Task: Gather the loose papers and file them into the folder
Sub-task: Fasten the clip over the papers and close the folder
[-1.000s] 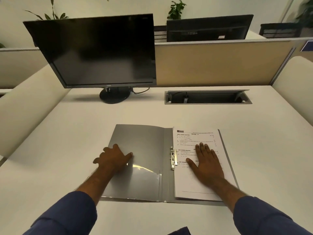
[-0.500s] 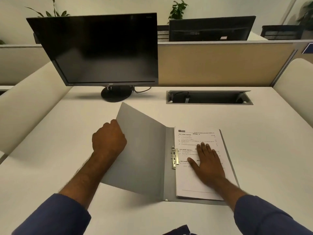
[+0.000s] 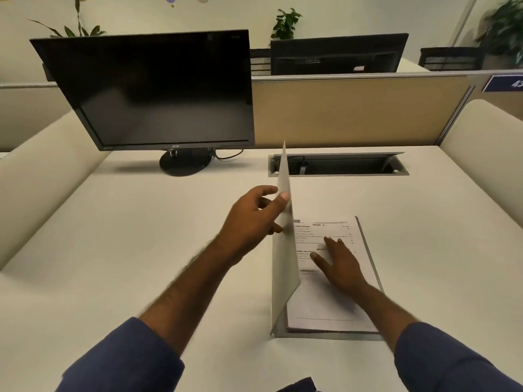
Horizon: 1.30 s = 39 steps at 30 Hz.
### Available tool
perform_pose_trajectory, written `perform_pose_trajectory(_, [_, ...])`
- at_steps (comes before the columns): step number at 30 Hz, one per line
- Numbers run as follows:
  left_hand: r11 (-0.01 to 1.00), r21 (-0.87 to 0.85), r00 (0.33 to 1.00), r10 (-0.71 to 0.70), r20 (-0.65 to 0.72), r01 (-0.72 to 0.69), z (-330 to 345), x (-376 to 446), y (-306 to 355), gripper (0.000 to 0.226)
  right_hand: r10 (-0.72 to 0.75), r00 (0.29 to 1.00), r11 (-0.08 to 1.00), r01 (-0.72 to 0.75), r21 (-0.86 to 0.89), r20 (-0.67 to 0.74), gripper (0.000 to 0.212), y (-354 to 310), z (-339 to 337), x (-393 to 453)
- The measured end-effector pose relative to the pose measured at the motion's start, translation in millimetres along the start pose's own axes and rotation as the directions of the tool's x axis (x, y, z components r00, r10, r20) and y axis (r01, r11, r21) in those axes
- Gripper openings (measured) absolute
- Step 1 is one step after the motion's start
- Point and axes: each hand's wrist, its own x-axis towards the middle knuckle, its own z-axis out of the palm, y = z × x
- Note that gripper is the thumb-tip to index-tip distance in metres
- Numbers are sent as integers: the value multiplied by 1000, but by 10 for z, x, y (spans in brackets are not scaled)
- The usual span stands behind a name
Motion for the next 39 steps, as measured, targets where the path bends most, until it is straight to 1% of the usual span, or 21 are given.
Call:
perform_pose_trajectory(1, [1000,0,1000,1,24,-1,92,4,-41,49,44,998,989,-39,142,-36,71,-33,-81,-17])
perform_pose_trajectory(2, [1000,8,999,0,49,-1,177,4,-89,47,101,993,955,-80,287,-60,66,-62,-170,-36])
perform_pose_trajectory(3, [1000,16,997,-1,76,-1,257,2,-142,45,164,984,893,-118,434,-71,62,-86,-269,-56])
perform_pose_trajectory(4, [1000,24,994,3,107,-5,333,0,-201,42,230,971,806,-155,572,-60,59,-100,-375,-69])
perform_pose_trajectory(6, [998,60,985,23,174,-34,462,-6,-328,35,325,945,606,-233,760,31,59,-77,-604,-78])
perform_pose_trajectory(8, [982,167,969,41,245,-84,566,-7,-468,32,328,933,417,-286,863,150,65,6,-841,-101])
perform_pose_trajectory(9, [967,228,960,49,275,-115,613,1,-548,32,315,929,340,-301,891,194,67,66,-952,-120])
perform_pose_trajectory(11, [930,328,945,54,323,-166,692,18,-714,34,315,922,252,-311,916,226,65,188,-1136,-162])
perform_pose_trajectory(13, [899,397,937,39,347,-184,756,35,-858,37,344,914,227,-304,925,216,58,308,-1266,-207])
perform_pose_trajectory(14, [887,423,936,27,351,-184,784,39,-920,39,365,909,246,-304,920,203,54,365,-1298,-230])
perform_pose_trajectory(15, [876,446,937,15,349,-181,807,39,-976,40,387,903,292,-313,904,187,50,415,-1307,-251])
perform_pose_trajectory(17, [854,491,942,-3,337,-173,861,38,-1058,43,443,884,419,-348,839,146,46,516,-1283,-292])
perform_pose_trajectory(20, [778,611,961,-29,274,-151,923,20,-1137,51,508,858,572,-405,713,79,51,587,-1161,-333])
perform_pose_trajectory(22, [737,672,981,-72,182,-71,951,-5,-1170,61,520,853,671,-431,604,31,56,587,-1054,-350])
perform_pose_trajectory(25, [692,712,984,-176,9,117,974,-67,-1208,79,480,877,804,-432,409,-18,65,587,-879,-378])
perform_pose_trajectory(28, [706,640,941,-329,-83,303,990,-123,-1234,89,453,891,862,-431,266,-23,78,571,-759,-393])
perform_pose_trajectory(31, [710,608,914,-400,-67,356,1045,-171,-1242,91,419,907,903,-411,124,-39,86,536,-672,-398])
perform_pose_trajectory(33, [736,556,900,-434,-51,386,1089,-194,-1236,91,401,915,915,-397,68,-45,81,512,-631,-400])
perform_pose_trajectory(35, [786,429,880,-474,-44,445,1110,-210,-1224,85,397,917,918,-396,31,-47,76,504,-604,-394])
perform_pose_trajectory(37, [847,228,872,-488,-27,481,1090,-211,-1227,71,405,913,914,-404,25,-43,75,516,-600,-375])
perform_pose_trajectory(39, [859,6,859,-511,20,511,1046,-202,-1245,54,420,907,907,-419,31,-30,77,543,-608,-353])
